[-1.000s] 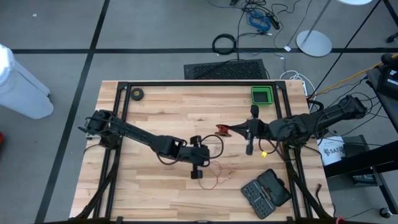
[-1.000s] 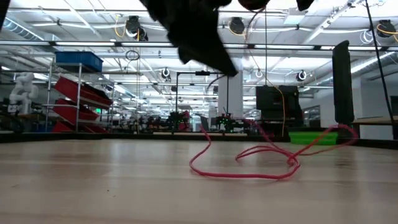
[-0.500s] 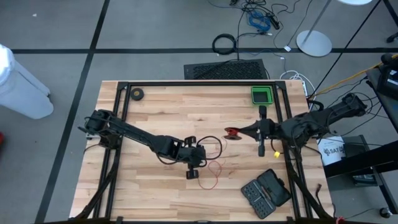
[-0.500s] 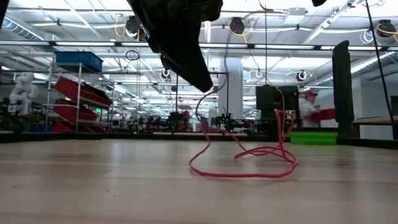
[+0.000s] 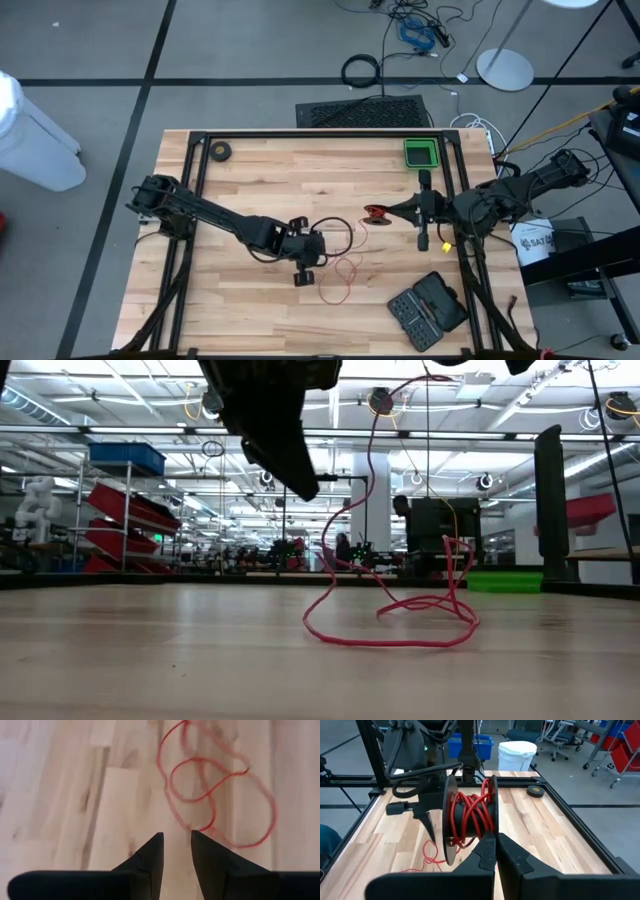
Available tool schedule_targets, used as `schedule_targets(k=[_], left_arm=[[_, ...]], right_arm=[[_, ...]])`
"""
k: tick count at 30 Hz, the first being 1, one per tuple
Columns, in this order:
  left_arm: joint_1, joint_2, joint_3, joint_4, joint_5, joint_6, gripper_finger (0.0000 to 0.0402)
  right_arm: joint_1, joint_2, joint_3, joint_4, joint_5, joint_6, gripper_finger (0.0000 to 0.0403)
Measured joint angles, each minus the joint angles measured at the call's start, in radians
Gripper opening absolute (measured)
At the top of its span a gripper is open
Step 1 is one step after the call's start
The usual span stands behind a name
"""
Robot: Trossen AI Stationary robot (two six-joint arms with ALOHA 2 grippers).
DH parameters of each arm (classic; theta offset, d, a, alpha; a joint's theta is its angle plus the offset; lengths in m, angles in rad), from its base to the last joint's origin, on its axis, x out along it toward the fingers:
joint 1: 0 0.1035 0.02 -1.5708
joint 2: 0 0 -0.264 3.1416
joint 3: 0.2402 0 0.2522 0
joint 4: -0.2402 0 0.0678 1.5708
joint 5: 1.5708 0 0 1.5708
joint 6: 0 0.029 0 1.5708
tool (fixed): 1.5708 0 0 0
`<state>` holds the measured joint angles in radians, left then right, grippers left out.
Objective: Coil cords
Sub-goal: Uncoil the red wire from the spool
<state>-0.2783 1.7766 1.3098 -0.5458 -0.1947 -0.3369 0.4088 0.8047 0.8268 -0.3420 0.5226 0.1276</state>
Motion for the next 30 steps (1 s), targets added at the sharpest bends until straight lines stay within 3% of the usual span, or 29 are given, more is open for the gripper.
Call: schedule_targets(k=[11,22,30], left_arm=[[0.003,-0.093,0.000,0.035,-0.137,-0.103,0.0105],[-0.020,-0.076,0.000,0.369,-0.203,-0.001,0.0106],[-0.038,-0.058,0.000,0.471,-0.212,0.073,0.0161]], right_arm=[[0.000,0.000,0.000,0.001,0.000,0.003,0.0000],[0.000,0.001,0.000,0.023,0.000,0.003,0.0000],[-0.001,0.002,0.000,0.023,0.000,0.003,0.0000]])
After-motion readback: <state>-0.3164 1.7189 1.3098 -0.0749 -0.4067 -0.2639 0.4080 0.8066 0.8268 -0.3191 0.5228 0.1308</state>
